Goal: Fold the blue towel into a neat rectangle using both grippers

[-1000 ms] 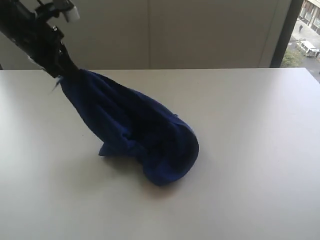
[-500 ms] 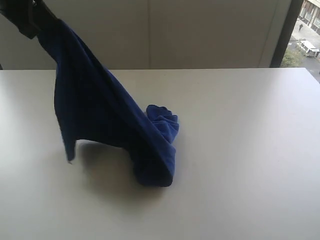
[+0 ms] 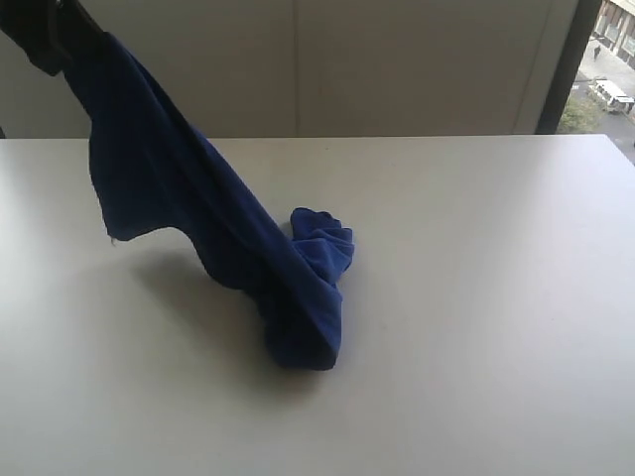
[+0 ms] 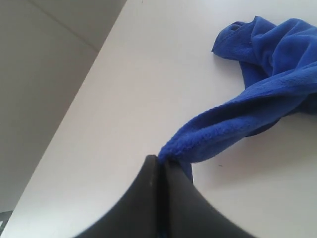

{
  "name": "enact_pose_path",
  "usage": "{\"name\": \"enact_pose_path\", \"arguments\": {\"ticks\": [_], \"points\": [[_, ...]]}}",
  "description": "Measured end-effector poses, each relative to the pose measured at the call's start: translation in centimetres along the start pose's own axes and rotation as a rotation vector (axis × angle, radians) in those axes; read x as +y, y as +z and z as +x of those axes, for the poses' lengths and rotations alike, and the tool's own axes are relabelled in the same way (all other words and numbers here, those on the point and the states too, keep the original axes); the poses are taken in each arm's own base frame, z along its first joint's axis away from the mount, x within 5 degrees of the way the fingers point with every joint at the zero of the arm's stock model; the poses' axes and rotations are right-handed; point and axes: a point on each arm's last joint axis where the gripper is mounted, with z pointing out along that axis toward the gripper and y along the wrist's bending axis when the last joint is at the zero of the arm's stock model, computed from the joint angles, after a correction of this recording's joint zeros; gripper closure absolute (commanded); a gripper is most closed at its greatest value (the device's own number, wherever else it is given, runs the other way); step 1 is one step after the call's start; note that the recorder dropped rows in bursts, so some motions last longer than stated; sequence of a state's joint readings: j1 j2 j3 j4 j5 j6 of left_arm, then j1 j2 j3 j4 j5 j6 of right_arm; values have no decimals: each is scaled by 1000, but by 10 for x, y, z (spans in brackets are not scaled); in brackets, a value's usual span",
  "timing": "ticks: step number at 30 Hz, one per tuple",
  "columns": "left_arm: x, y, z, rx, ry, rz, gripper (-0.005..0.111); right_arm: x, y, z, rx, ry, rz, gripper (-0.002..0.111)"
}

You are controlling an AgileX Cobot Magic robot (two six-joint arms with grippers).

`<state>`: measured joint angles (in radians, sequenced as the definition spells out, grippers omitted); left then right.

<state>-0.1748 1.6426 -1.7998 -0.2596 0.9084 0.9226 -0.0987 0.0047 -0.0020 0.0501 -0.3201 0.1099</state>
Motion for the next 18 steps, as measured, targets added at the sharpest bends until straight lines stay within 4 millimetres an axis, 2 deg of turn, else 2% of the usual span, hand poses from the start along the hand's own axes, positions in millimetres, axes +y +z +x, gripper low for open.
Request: {"name": "enact_pose_path", "arguments": {"ticks": [4,7,12,15,18], "points": [[-1,0,1,10,2,10,107,1,-1,-14,-150,2,-15,108],[-2,0,2,18,2,26,107,1,-1,-14,-141,101,-13,108],[-6,0,5,51,4,67,107,1,21,-8,226,238,67,108],[-7,0,5,56,5,72,107,3,50,-2,454,252,118,108],[-7,0,5,56,5,72,107,7,93,-6,644,226,137,108]]}}
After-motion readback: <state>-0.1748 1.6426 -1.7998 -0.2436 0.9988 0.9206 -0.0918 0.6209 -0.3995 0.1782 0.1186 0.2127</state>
